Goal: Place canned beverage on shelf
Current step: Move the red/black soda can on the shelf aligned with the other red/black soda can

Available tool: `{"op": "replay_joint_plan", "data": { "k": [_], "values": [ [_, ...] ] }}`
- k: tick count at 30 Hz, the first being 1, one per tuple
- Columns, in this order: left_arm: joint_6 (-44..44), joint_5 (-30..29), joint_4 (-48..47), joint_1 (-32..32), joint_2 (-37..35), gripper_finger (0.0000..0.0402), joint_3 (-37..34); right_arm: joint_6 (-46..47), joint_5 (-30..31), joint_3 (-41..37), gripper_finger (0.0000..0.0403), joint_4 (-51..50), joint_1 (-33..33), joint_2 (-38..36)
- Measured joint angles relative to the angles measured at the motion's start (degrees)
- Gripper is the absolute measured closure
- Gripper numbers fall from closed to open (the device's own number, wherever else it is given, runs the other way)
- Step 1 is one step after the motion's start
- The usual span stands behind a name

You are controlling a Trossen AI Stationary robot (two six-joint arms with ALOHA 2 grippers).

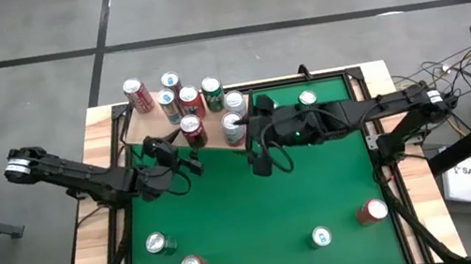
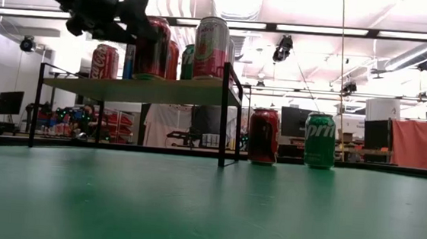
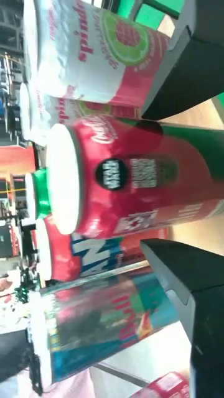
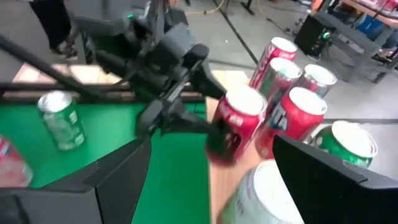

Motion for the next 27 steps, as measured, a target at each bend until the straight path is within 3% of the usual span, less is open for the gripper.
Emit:
{"op": "replay_joint_plan", "data": {
  "k": [8,14,19,22,27],
  "values": [
    [5.78,-0.24,-0.43,-3.42,-5.19,0.009,0.0,-1.96,-4.06,0.13,0.0076,8.87,-4.44,2.89],
    [12.06,-0.24,-0.46,-4.39,-9.78,0.0091,0.6,-1.96,-4.44,1.61,0.0076,8.27,-5.87,5.55],
    [21.57,5.74,-0.74,-4.45,-12.75,0.0108,4.67,-2.51,-5.04,8.86,0.0076,5.93,-6.12,11.38],
    [25.35,5.92,-5.38,-4.55,-14.02,0.0126,8.94,-2.53,-5.17,15.07,0.0076,0.33,-6.43,15.25],
    [23.15,6.15,-22.77,-4.63,-14.95,0.0164,16.51,-3.44,-4.84,26.02,0.0101,-8.05,-6.85,21.69]
  ]
}}
